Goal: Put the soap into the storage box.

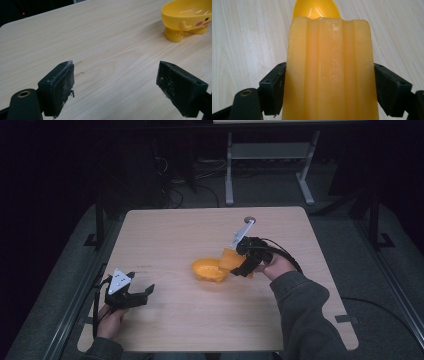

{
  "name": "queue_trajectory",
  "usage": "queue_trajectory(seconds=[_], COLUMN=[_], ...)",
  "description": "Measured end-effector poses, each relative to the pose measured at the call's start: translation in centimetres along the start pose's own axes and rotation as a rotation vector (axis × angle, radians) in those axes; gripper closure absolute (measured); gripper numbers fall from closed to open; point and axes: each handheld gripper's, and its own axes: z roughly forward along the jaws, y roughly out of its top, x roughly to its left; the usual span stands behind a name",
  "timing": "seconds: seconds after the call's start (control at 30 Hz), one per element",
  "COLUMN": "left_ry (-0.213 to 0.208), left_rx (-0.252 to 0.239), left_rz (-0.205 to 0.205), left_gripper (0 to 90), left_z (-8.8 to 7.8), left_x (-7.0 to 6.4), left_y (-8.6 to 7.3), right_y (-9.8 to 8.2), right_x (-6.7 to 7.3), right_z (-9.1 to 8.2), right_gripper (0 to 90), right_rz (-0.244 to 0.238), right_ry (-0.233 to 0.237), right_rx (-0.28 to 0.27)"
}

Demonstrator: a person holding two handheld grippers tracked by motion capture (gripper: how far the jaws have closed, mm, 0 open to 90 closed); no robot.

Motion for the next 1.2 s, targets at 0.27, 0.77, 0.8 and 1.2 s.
queue_trajectory(seconds=[0.27, 0.77, 0.8, 1.2], left_ry=[-0.001, -0.001, -0.002, -0.003], left_rx=[0.000, -0.003, -0.002, -0.004], left_rz=[-0.003, -0.003, -0.002, -0.005], left_gripper=[14.0, 14.0, 14.0, 14.0], left_z=[0.0, 0.0, 0.0, 0.0], left_x=[0.0, 0.0, 0.0, 0.0], left_y=[0.0, 0.0, 0.0, 0.0], right_y=[1.3, 4.0, 4.3, 5.7], right_x=[-0.3, -0.7, -0.7, -0.8], right_z=[0.5, 1.9, 2.0, 3.1], right_gripper=[20.4, 20.4, 20.4, 20.3], right_rz=[-0.020, -0.061, -0.066, -0.090], right_ry=[0.006, 0.031, 0.031, 0.051], right_rx=[-0.003, -0.013, -0.008, -0.022])
